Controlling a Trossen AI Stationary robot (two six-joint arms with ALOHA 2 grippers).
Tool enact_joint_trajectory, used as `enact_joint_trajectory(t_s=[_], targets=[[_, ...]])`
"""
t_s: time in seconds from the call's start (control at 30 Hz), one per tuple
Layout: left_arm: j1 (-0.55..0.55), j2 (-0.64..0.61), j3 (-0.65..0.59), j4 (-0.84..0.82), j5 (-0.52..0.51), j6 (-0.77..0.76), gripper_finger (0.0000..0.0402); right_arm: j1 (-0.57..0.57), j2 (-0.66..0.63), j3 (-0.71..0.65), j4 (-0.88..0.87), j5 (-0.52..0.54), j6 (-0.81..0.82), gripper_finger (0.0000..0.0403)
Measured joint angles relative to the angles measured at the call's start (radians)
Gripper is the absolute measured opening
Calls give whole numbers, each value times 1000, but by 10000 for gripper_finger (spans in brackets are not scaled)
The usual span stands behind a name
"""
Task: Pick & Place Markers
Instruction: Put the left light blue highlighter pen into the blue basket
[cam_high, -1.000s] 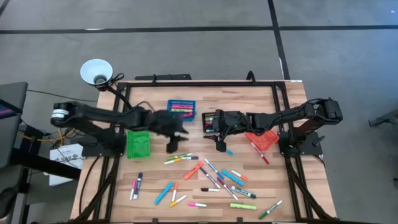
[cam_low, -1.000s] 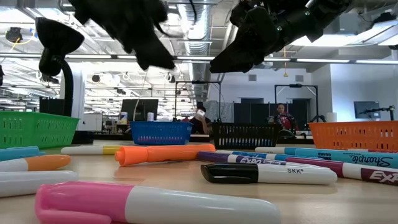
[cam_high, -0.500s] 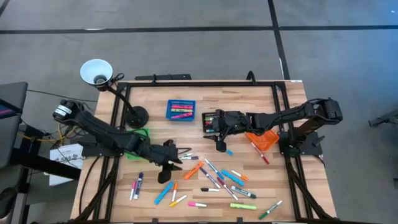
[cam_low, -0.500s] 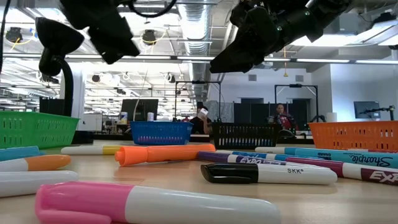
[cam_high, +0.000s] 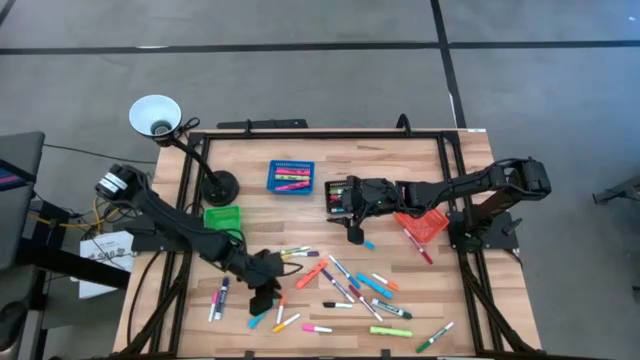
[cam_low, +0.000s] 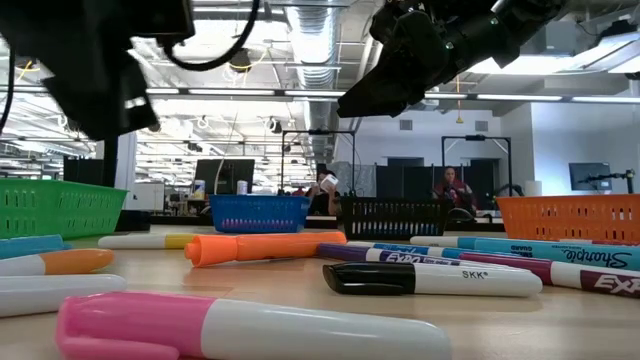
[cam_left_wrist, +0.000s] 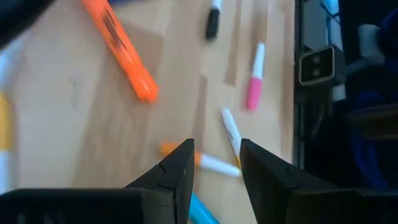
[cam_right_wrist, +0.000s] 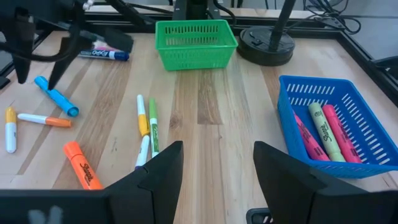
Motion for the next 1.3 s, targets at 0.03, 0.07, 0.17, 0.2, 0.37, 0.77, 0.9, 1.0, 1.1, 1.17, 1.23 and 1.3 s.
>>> enact_joint_trajectory(t_s=[0.03,0.07,0.17,0.2,0.37,0.77,0.9,1.0,1.1,1.17,1.23,1.3], targets=[[-11,6,0,0,0,-18,125,0,0,0,0,0,0,189],[-21,13,0,1,0,-37,125,0,0,0,0,0,0,189],[-44,34,0,1,0,-96,124,0,0,0,0,0,0,189],[-50,41,0,0,0,-114,124,0,0,0,0,0,0,189],[-80,88,0,1,-26,-159,124,0,0,0,0,0,0,189],[-116,170,1,12,-107,-166,124,0,0,0,0,0,0,189],[-116,185,3,9,-133,-162,124,0,0,0,0,0,0,189],[-114,190,-4,-15,-145,-161,124,0,0,0,0,0,0,189],[-116,186,1,-20,-139,-139,124,0,0,0,0,0,0,189],[-115,186,-1,-29,-126,-91,124,0,0,0,-1,0,0,189],[-113,166,-1,-27,-117,-50,124,0,0,0,-1,0,0,189],[-108,127,-1,-30,-86,13,124,0,0,0,-1,0,0,189]])
